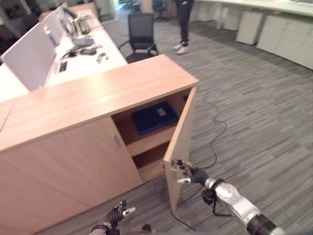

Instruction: Put the empty folder in the office cabinet

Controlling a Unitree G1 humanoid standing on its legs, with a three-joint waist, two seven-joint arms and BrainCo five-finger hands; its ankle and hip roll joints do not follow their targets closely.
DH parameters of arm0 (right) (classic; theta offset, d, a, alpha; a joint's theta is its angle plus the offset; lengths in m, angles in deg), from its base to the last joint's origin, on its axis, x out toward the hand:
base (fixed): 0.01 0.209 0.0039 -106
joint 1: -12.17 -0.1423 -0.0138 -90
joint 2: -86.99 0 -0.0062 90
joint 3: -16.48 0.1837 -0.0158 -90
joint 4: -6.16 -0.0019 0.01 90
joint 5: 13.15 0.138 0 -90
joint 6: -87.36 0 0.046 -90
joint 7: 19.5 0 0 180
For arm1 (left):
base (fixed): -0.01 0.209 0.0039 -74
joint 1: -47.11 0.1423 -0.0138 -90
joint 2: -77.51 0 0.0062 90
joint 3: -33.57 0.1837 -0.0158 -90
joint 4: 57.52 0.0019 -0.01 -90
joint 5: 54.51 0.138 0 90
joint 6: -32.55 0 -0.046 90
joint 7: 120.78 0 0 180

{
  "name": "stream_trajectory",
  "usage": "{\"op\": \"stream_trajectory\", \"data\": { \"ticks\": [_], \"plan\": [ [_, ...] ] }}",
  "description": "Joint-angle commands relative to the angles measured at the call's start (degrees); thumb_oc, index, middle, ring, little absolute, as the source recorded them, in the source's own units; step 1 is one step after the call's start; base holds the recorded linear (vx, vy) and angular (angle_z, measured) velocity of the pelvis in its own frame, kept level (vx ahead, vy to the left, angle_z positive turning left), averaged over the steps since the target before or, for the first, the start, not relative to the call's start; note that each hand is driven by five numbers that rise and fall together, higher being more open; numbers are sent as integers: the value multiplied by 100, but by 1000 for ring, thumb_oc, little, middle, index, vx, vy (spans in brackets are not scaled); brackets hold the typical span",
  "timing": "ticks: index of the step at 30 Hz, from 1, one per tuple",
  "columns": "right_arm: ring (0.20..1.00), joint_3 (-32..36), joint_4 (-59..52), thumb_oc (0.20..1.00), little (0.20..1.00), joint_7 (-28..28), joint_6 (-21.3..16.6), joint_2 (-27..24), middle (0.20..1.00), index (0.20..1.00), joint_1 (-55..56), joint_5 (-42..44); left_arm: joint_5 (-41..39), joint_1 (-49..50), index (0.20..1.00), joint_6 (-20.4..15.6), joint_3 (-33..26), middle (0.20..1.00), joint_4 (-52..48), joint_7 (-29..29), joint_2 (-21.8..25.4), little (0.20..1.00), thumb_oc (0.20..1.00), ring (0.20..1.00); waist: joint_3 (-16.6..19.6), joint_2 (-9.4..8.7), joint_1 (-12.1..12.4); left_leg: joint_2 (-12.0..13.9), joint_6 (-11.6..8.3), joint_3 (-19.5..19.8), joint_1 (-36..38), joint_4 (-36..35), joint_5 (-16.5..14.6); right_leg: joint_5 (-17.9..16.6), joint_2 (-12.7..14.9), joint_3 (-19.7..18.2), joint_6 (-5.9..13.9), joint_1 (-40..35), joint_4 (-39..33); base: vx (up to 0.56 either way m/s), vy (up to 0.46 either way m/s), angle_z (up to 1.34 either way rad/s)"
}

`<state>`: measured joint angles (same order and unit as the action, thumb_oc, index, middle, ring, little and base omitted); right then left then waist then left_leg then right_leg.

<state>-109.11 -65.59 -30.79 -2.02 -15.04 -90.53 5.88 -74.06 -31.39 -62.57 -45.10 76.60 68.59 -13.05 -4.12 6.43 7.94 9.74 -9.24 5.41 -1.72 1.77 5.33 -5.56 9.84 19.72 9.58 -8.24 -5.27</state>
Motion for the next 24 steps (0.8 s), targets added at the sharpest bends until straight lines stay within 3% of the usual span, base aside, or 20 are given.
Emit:
{"op": "stream_trajectory", "data": {
  "ticks": [1, 2, 4, 6, 12, 15, 18, 19, 20, 21, 22, 23, 24],
  "plan": [
    [1000, 440, -125, 1000, 1000, 92, -657, 709, 1000, 1000, -681, 25, -139, -691, 1000, -180, 28, 1000, 4, -30, 380, 1000, 1000, 1000, -252, -558, -17, 171, 1, -1299, -305, 512, 64, 881, 3, 229, -257, -231, 27, -55, 54, 119],
    [1000, 437, -116, 1000, 1000, 94, -660, 712, 1000, 1000, -690, 25, -139, -694, 1000, -178, 24, 1000, 3, -30, 380, 1000, 1000, 1000, -255, -557, -4, 179, -1, -1313, -310, 535, 45, 882, 1, 213, -258, -226, 27, -77, 77, 119],
    [1000, 718, -35, 1000, 1000, 231, -620, 606, 1000, 1000, -730, -11, -81, -619, 1000, -148, 79, 1000, -77, 83, 408, 1000, 1000, 1000, -169, -593, -127, 556, 82, -2590, -148, 690, -38, 952, 12, 557, -268, -345, 27, -1, 62, 99],
    [1000, 844, -45, 1000, 1000, 260, -587, 553, 1000, 1000, -726, -35, -40, -570, 1000, -129, 101, 1000, -169, 128, 437, 1000, 1000, 1000, -134, -592, -102, 582, 77, -2709, -203, 725, 28, 971, 3, 636, -287, -411, 27, 71, 78, 73],
    [1000, 1568, 591, 1000, 1000, 606, -570, 593, 1000, 1000, -980, 207, 75, -454, 1000, -35, 136, 1000, -332, 263, 648, 1000, 1000, 1000, 24, -808, 222, 153, 321, -2401, -99, 296, -188, 889, 242, 1033, -204, -547, 349, 104, 116, 61],
    [1000, 1763, 1019, 1000, 1000, 763, -543, 534, 1000, 1000, -1183, 171, -19, -471, 1000, -3, 162, 1000, -477, 336, 750, 1000, 1000, 1000, 77, -919, 351, -73, 400, -2167, -27, 163, -404, 1009, 373, 1027, -83, -567, 572, 136, 137, 37],
    [1000, 1847, 1581, 1000, 1000, 855, -526, 515, 1000, 1000, -1489, 111, -49, -509, 1000, 4, 195, 1000, -538, 399, 868, 1000, 1000, 1000, 91, -988, 478, -303, 577, -2113, 89, -32, -509, 1013, 628, 1046, 89, -369, 1114, 87, 184, 31],
    [1000, 1888, 1956, 1000, 1000, 898, -500, 524, 1000, 1000, -1698, 94, -87, -515, 1000, -4, 211, 1000, -606, 406, 943, 1000, 1000, 1000, 49, -953, 502, -401, 761, -2181, 170, -121, -499, 684, 868, 1045, 220, -58, 1788, -3, 159, 10],
    [1000, 1886, 1970, 1000, 1000, 896, -506, 527, 1000, 1000, -1711, 95, -87, -517, 1000, -2, 207, 1000, -609, 406, 944, 1000, 1000, 1000, 46, -965, 511, -419, 772, -2197, 173, -130, -499, 695, 896, 1022, 232, -31, 1826, 35, 200, 0],
    [1000, 1902, 2224, 1000, 1000, 907, -488, 472, 1000, 1000, -1875, 114, -132, -510, 1000, -27, 213, 1000, -672, 404, 1000, 1000, 1000, 1000, 6, -959, 521, -486, 836, -2149, 272, -226, -514, 498, 1007, 867, 361, 117, 2190, 107, 89, 1],
    [1000, 2044, 2615, 1000, 1000, 1010, -521, 388, 1000, 1000, -2061, 276, -199, -606, 1000, -50, 269, 1000, -653, 374, 1104, 1000, 1000, 1000, -60, -895, 482, -489, 871, -1995, 403, -378, -500, 315, 971, 446, 480, 455, 2718, 105, 81, -1],
    [1000, 2044, 2625, 1000, 1000, 1007, -527, 386, 1000, 1000, -2071, 279, -200, -613, 1000, -51, 270, 1000, -651, 374, 1103, 1000, 1000, 1000, -65, -897, 493, -493, 872, -2005, 407, -385, -498, 323, 977, 433, 479, 469, 2735, 103, 39, 26],
    [1000, 2121, 2859, 1000, 1000, 1058, -521, 288, 1000, 1000, -2157, 339, -287, -673, 1000, -53, 306, 1000, -667, 372, 1113, 1000, 1000, 1000, -86, -856, 424, -490, 857, -1861, 476, -455, -484, 368, 811, 147, 443, 609, 2732, 146, -10, 35]
  ]
}}
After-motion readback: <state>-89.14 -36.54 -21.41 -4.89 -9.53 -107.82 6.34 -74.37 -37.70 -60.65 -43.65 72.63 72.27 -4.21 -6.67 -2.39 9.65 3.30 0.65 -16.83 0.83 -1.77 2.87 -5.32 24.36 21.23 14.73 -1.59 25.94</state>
